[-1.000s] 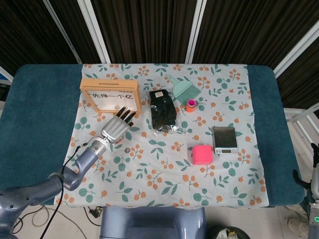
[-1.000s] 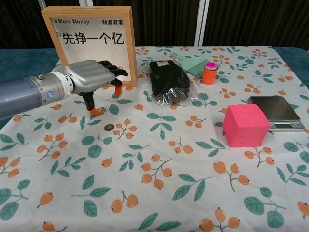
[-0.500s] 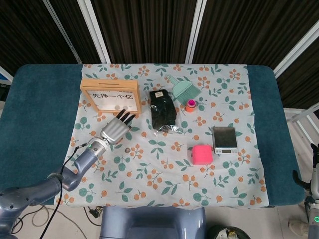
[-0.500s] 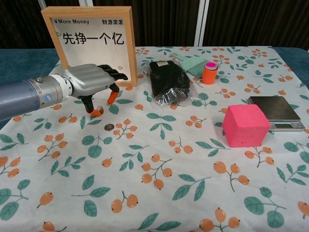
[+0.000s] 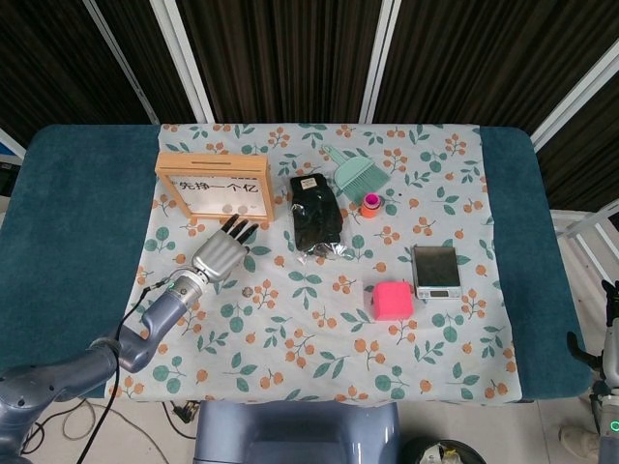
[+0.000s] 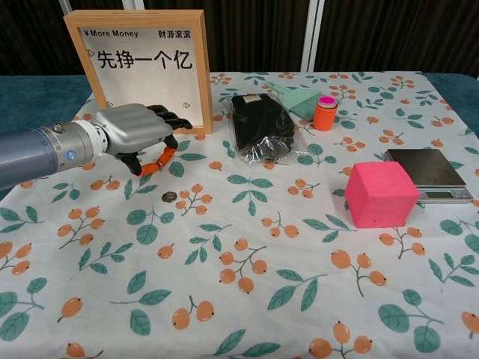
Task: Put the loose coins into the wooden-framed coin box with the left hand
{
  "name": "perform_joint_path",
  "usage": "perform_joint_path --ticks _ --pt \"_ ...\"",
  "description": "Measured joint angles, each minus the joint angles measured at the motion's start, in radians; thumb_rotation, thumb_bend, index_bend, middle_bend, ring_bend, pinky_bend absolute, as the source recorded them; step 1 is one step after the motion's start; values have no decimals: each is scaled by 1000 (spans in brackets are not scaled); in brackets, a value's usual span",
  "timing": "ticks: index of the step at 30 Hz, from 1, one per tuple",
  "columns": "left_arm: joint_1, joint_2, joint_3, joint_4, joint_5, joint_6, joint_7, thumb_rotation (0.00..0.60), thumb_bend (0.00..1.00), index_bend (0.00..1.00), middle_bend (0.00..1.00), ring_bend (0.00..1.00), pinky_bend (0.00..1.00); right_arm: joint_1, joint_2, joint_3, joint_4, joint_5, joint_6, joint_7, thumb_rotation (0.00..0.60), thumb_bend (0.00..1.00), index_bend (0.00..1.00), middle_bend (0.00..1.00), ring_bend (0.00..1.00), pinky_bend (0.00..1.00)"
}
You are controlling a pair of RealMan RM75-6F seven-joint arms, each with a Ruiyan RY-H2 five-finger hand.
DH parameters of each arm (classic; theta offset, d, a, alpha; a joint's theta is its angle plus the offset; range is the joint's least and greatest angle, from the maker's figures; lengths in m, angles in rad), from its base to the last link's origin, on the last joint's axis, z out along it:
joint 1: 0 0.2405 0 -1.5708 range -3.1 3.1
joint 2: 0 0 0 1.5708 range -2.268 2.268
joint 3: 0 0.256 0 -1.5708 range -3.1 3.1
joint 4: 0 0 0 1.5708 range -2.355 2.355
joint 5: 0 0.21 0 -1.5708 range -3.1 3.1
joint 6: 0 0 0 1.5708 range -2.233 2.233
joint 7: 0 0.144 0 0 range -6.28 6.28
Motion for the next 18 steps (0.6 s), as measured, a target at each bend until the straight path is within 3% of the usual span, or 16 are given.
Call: perform_joint_path --ticks 12,18 --pt "7 20 -19 -52 -7 29 6 600 547 667 26 0 0 2 2 -1 -2 3 -2 0 600 394 89 25 0 0" --pt "1 61 -50 -147 5 75 -8 600 547 673 27 0 0 3 1 0 -2 5 -2 3 600 395 89 26 0 0"
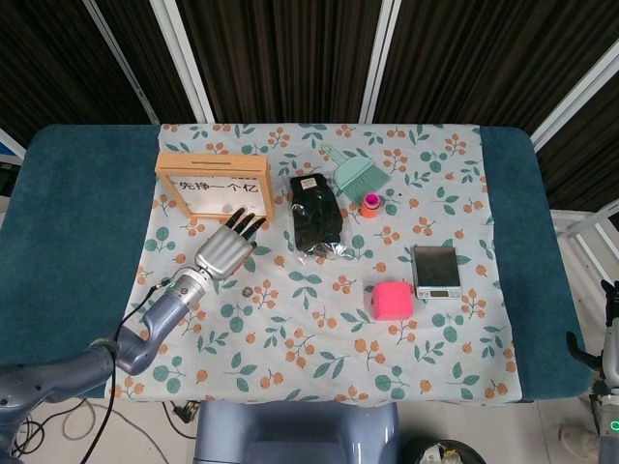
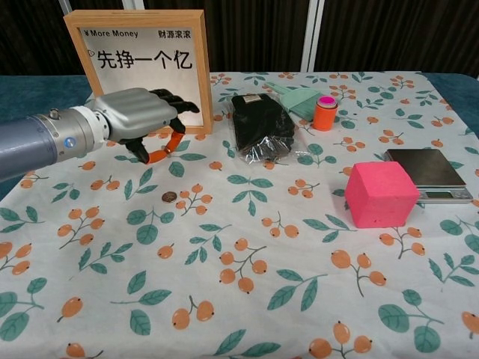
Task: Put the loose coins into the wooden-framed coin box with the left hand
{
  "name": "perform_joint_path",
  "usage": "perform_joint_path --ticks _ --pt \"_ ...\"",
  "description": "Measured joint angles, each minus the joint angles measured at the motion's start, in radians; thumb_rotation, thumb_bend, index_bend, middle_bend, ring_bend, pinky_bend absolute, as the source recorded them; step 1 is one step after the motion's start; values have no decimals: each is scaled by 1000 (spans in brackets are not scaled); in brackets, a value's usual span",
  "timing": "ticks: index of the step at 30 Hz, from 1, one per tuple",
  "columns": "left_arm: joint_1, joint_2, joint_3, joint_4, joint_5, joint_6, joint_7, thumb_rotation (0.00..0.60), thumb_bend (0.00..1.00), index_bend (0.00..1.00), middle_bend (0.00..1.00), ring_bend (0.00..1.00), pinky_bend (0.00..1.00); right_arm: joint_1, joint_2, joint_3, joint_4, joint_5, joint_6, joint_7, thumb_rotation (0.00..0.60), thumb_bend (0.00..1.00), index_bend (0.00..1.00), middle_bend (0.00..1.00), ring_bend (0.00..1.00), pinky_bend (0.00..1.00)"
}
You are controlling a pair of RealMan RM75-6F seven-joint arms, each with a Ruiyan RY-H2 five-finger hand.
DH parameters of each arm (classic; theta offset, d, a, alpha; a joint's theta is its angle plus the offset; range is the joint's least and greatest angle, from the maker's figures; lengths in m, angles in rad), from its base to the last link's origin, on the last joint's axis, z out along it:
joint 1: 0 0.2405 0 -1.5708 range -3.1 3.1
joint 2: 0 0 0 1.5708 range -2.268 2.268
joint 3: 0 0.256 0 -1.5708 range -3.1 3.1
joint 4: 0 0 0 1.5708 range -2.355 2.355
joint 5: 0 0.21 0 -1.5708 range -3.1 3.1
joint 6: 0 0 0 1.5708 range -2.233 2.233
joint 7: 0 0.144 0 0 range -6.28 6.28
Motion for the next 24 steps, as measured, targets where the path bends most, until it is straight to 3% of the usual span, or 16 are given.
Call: perform_joint_path --ticks 5,12,17,24 --pt "-20 71 -52 -157 5 31 -7 600 547 674 27 0 0 1 -1 1 1 2 0 1 600 394 89 26 0 0" --pt "-93 233 -214 -379 -64 27 29 600 547 677 24 0 0 1 1 0 -1 2 0 0 600 394 89 25 0 0" --pt "-155 324 -302 -410 -181 -19 81 600 547 680 24 0 0 1 0 1 -3 8 -1 -1 600 395 89 25 0 0" --pt "-208 372 -340 -332 -358 -84 142 600 575 680 27 0 0 1 -1 0 -5 11 3 -5 600 395 89 25 0 0"
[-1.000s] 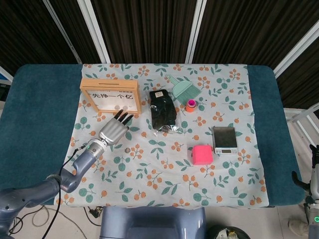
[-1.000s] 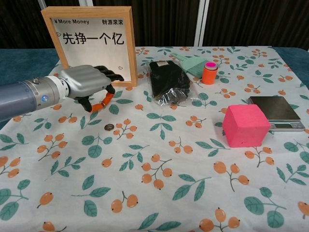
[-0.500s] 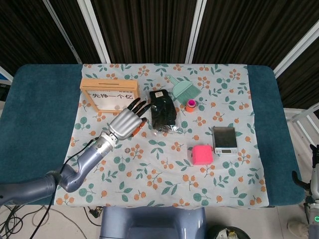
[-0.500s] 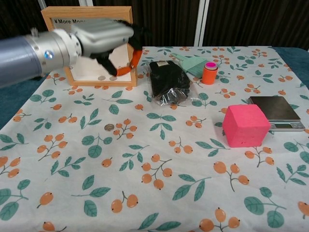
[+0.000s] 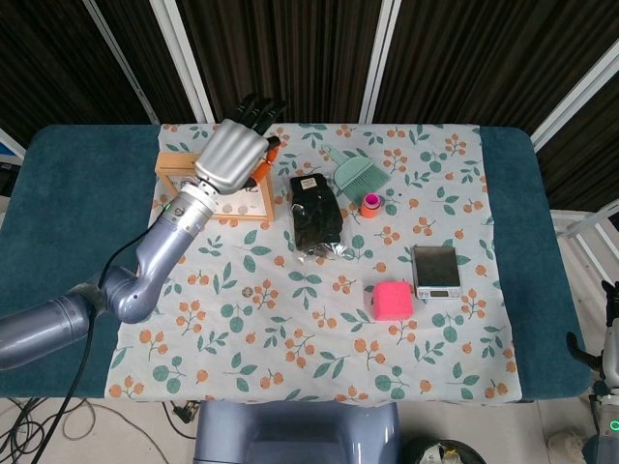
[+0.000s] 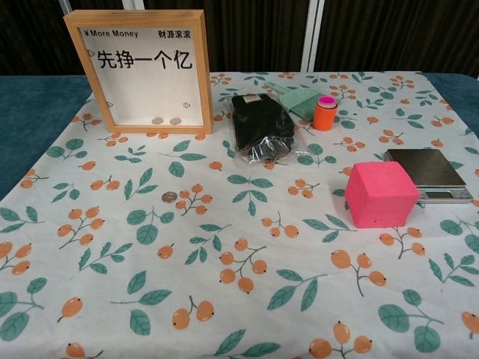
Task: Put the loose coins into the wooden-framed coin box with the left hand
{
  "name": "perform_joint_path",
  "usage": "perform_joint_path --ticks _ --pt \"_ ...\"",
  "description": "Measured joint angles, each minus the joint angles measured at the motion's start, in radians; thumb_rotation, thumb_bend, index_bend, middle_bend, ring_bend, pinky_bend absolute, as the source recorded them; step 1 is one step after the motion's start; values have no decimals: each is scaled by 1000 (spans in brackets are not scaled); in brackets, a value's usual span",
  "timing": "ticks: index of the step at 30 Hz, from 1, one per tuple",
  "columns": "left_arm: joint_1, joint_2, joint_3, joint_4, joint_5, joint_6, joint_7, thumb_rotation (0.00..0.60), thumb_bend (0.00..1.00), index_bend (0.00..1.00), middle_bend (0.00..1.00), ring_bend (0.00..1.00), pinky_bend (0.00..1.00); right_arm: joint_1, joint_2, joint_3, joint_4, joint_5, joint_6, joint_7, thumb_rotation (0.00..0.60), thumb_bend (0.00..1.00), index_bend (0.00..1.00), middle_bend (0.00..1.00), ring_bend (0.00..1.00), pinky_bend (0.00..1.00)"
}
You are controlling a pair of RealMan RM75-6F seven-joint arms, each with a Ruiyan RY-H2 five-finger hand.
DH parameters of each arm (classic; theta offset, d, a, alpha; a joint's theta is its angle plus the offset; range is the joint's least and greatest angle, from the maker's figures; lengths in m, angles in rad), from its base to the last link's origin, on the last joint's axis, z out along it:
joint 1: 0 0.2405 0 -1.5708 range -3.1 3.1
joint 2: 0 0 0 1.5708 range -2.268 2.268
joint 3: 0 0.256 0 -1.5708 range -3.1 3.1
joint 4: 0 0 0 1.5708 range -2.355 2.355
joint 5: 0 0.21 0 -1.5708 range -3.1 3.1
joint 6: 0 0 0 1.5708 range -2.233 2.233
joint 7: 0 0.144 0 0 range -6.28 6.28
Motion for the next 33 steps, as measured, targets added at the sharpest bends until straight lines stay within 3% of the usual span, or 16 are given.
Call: perform_joint_path --ticks 12,33 --pt "-40 -51 57 258 -153 -110 -51 600 582 680 27 0 0 0 1 -5 -7 1 1 -9 600 394 89 26 0 0" --pt "-27 -37 146 281 -149 -143 -100 600 558 681 26 0 0 -1 -1 -4 -6 3 8 -14 600 395 89 26 0 0"
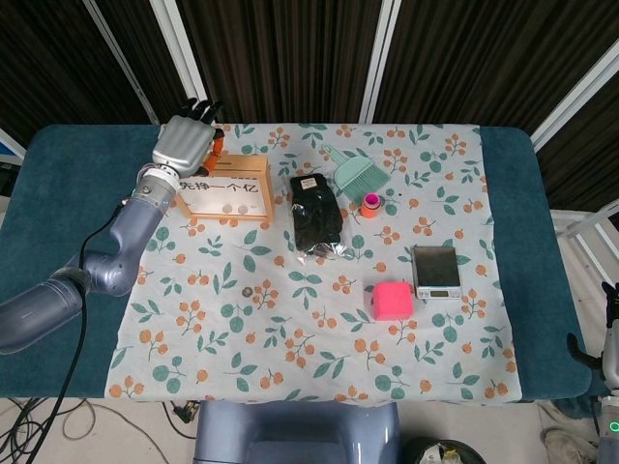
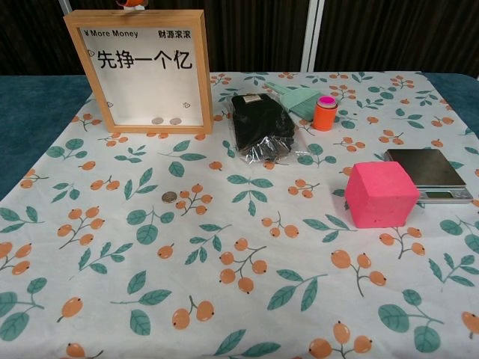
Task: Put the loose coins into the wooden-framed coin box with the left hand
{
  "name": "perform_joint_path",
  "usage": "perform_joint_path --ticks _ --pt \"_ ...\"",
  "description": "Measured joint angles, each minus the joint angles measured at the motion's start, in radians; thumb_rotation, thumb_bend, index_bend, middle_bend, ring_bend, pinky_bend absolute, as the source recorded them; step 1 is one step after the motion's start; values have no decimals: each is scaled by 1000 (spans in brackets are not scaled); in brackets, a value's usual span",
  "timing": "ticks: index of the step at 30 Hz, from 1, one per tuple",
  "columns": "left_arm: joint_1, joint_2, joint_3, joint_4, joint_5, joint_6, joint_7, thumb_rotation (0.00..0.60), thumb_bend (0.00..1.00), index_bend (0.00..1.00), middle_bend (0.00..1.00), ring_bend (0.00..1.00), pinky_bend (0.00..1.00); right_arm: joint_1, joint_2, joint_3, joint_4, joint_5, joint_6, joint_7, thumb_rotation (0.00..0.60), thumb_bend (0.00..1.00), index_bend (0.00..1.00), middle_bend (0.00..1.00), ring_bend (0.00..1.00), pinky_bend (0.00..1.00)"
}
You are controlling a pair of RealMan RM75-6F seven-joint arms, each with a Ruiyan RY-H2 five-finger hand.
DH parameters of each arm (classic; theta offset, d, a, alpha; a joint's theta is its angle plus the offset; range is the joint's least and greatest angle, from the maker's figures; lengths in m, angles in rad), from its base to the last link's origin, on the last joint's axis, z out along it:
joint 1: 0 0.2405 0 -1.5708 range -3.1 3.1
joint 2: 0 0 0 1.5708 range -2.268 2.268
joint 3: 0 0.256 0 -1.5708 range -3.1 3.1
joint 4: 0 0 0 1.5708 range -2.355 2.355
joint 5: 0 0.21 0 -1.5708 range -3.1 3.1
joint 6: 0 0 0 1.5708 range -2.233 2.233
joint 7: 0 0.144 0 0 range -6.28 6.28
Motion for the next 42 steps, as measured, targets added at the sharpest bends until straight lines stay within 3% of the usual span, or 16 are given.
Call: perform_joint_path --ticks 42 --pt "-15 30 51 -31 -67 4 1 600 507 669 26 0 0 0 -4 5 -1 9 11 -12 600 394 90 26 0 0"
